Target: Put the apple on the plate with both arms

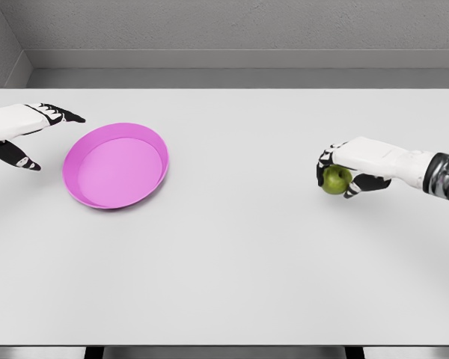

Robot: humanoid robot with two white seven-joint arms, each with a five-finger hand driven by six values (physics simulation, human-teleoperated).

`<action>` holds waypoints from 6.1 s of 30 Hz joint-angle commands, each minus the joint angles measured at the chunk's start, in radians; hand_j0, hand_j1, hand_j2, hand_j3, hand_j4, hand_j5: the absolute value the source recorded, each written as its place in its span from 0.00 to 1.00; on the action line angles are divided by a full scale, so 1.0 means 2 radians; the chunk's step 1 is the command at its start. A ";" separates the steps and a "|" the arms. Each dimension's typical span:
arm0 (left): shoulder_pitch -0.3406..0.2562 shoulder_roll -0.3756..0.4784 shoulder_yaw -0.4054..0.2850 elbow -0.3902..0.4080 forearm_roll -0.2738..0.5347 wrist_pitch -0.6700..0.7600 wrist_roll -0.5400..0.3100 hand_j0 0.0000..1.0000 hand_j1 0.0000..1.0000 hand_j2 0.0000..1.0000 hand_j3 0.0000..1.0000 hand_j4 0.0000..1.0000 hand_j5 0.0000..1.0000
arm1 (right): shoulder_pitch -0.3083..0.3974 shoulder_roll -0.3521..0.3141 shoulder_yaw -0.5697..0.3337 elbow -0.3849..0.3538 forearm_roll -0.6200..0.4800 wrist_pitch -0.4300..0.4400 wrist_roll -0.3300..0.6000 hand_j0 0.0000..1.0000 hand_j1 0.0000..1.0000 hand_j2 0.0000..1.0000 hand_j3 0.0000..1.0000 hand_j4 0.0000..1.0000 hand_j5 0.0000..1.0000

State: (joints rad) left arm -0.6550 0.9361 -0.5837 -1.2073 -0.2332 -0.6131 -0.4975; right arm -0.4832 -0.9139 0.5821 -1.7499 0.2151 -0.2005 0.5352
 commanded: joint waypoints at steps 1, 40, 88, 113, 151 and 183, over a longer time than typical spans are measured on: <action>0.000 0.001 0.000 0.000 0.003 0.001 0.000 1.00 1.00 1.00 1.00 1.00 1.00 | 0.000 0.022 0.000 -0.002 -0.002 0.000 0.000 0.39 0.39 0.39 0.39 0.39 0.39; 0.000 0.001 0.001 0.003 0.004 0.001 0.000 1.00 1.00 1.00 1.00 1.00 1.00 | -0.054 0.154 0.056 -0.001 -0.003 -0.018 -0.001 0.39 0.39 0.39 0.39 0.39 0.39; -0.159 -0.172 -0.283 -0.203 -0.118 0.001 -0.007 1.00 1.00 1.00 1.00 1.00 1.00 | -0.002 -0.036 -0.094 0.042 -0.003 -0.068 0.003 1.00 1.00 1.00 1.00 1.00 1.00; -0.164 -0.206 -0.296 -0.189 -0.209 0.001 -0.024 0.80 0.80 0.80 0.80 0.80 0.80 | -0.002 -0.035 -0.095 0.042 -0.004 -0.068 0.003 1.00 1.00 1.00 1.00 1.00 1.00; -0.162 -0.213 -0.310 -0.181 -0.224 0.001 -0.024 1.00 1.00 1.00 1.00 1.00 1.00 | -0.003 -0.035 -0.094 0.040 -0.004 -0.068 0.003 1.00 1.00 1.00 1.00 1.00 1.00; -0.165 -0.211 -0.306 -0.159 -0.236 0.001 -0.025 0.44 0.44 0.44 0.44 0.44 0.44 | -0.004 -0.035 -0.094 0.040 -0.003 -0.068 0.003 1.00 1.00 1.00 1.00 1.00 1.00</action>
State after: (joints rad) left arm -0.9833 0.5159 -1.1938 -1.5237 -0.6926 -0.6086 -0.5439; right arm -0.4909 -0.9821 0.3945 -1.6688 0.2114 -0.3375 0.5419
